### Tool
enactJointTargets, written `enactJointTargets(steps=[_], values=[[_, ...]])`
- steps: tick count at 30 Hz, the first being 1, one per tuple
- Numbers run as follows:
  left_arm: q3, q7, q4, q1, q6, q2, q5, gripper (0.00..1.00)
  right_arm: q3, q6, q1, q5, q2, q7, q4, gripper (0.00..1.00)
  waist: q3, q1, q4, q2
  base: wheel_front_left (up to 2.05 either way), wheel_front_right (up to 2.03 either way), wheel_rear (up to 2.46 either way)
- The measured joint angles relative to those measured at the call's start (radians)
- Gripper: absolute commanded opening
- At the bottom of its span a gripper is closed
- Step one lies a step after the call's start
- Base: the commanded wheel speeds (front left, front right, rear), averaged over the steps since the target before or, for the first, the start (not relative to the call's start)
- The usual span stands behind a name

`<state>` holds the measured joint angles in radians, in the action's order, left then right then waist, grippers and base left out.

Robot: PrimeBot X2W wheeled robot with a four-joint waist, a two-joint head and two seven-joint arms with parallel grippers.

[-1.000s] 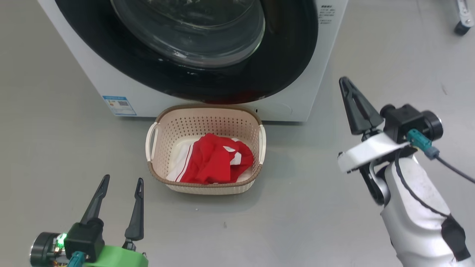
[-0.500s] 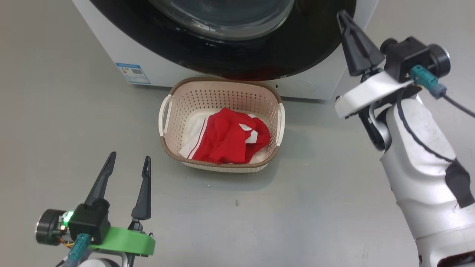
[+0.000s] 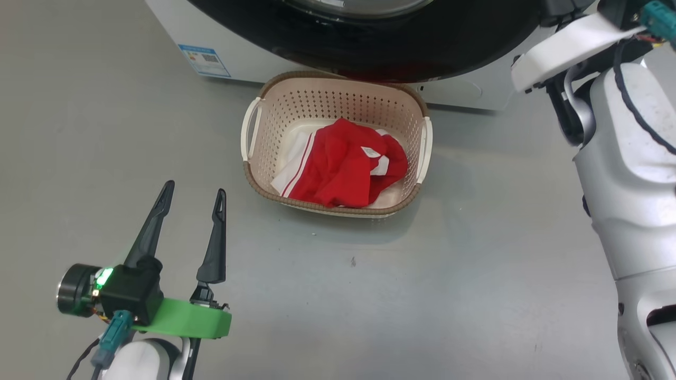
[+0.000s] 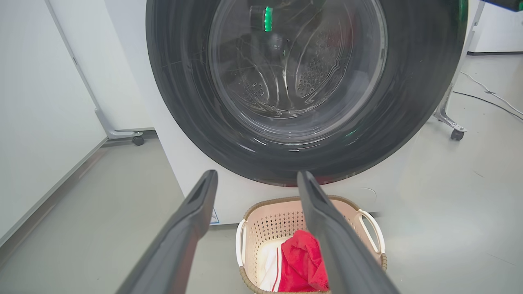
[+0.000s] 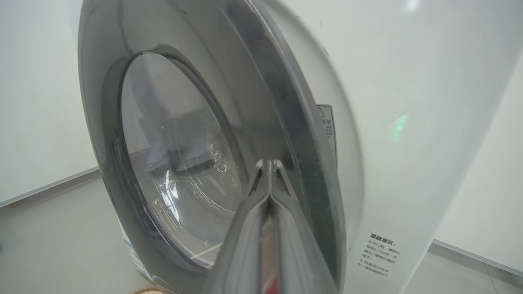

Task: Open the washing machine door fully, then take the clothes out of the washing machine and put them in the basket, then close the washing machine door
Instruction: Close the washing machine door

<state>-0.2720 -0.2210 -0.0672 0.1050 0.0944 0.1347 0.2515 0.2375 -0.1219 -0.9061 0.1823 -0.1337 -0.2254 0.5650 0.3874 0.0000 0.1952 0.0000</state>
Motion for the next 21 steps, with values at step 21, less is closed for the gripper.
enactJointTargets(steps=[21], values=[[-0.01,-0.018,0.026,0.074,-0.011,-0.032,-0.003,1.0,-0.016,-0.009,-0.197,0.007,-0.072,-0.002,0.149,0.0,0.09,0.0,0.076,0.0,0.0,0.0,0.0]])
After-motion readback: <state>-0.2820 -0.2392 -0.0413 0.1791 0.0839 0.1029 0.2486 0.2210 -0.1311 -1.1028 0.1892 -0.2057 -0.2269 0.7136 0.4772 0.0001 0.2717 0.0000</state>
